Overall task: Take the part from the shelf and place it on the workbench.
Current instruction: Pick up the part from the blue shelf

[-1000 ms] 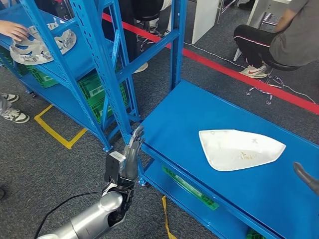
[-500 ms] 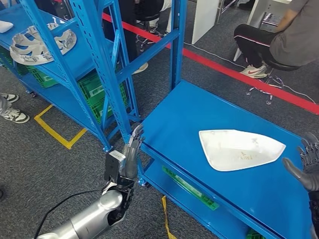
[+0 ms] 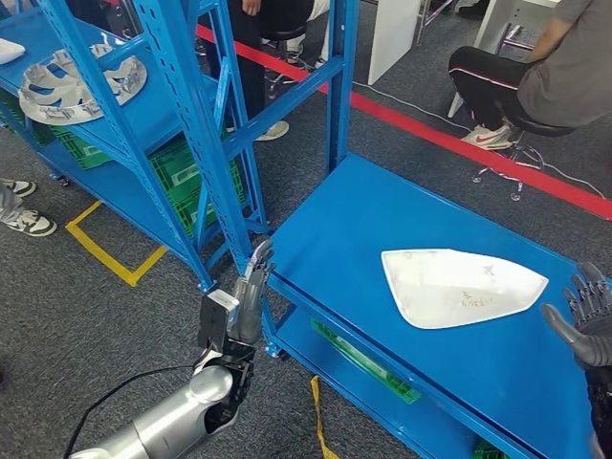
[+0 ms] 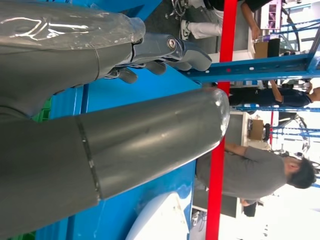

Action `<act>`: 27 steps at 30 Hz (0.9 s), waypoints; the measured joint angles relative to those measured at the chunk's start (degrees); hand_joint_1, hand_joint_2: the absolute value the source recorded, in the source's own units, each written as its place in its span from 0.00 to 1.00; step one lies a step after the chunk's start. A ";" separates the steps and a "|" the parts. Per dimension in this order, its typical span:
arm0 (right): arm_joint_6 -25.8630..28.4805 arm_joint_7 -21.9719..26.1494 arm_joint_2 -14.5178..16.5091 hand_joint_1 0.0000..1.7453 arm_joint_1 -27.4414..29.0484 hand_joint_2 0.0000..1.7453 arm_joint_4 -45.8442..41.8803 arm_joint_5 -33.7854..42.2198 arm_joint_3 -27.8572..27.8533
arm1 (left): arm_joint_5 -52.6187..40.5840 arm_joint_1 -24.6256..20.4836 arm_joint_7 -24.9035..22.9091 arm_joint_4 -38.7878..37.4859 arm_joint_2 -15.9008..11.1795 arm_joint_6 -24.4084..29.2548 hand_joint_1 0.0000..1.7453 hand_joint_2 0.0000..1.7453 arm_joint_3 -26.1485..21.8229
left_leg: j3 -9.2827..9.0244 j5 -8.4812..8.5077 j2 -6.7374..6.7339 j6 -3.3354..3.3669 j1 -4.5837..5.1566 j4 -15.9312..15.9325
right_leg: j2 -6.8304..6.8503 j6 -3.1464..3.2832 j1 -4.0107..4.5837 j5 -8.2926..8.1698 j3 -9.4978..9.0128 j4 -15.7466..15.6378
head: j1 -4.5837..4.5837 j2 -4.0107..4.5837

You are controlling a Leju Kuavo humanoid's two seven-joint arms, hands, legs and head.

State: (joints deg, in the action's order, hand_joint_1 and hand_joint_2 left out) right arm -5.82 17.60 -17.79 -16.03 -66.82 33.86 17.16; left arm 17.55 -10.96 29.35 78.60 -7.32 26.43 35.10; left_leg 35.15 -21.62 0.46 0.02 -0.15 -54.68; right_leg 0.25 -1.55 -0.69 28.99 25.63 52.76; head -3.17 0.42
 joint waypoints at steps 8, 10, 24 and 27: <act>-2.48 1.80 0.02 0.00 -1.26 1.00 4.43 3.77 0.34 | -0.05 0.05 0.00 0.00 -0.04 0.13 0.00 0.00 -0.03 | 0.00 0.00 0.00 0.00 0.00 0.00 | 0.00 0.00 0.00 0.00 0.00 0.00 | -0.01 0.00; -3.06 2.43 0.02 0.00 -1.82 1.00 5.95 3.87 0.50 | -0.11 0.05 0.02 0.00 -0.03 0.13 0.00 0.00 -0.04 | 0.00 0.00 0.00 0.00 0.00 0.00 | 0.00 0.00 0.00 0.00 -0.01 0.00 | -0.01 0.00; -6.13 2.79 0.88 0.00 -6.32 1.00 16.81 4.11 2.34 | -0.60 0.05 0.10 0.00 0.25 -0.93 0.00 0.00 -0.07 | 0.00 0.00 0.02 0.00 0.00 0.00 | 0.03 0.00 0.01 0.00 -0.02 0.00 | 0.00 0.00; -6.28 2.72 1.15 0.00 -6.94 1.00 18.52 3.93 2.81 | -0.63 0.02 0.15 0.00 0.36 -1.15 0.00 0.00 -0.08 | 0.00 0.00 0.02 0.00 0.00 0.00 | 0.03 0.00 0.01 0.00 -0.01 0.00 | -0.01 0.00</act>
State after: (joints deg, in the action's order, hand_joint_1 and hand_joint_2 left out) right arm -12.10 20.32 -16.64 -22.97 -48.30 37.79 19.97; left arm 16.92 -10.94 29.50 78.60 -6.97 25.27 35.01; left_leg 35.15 -21.62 0.48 0.02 -0.15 -54.68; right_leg 0.29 -1.55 -0.69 28.99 25.61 52.76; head -3.18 0.42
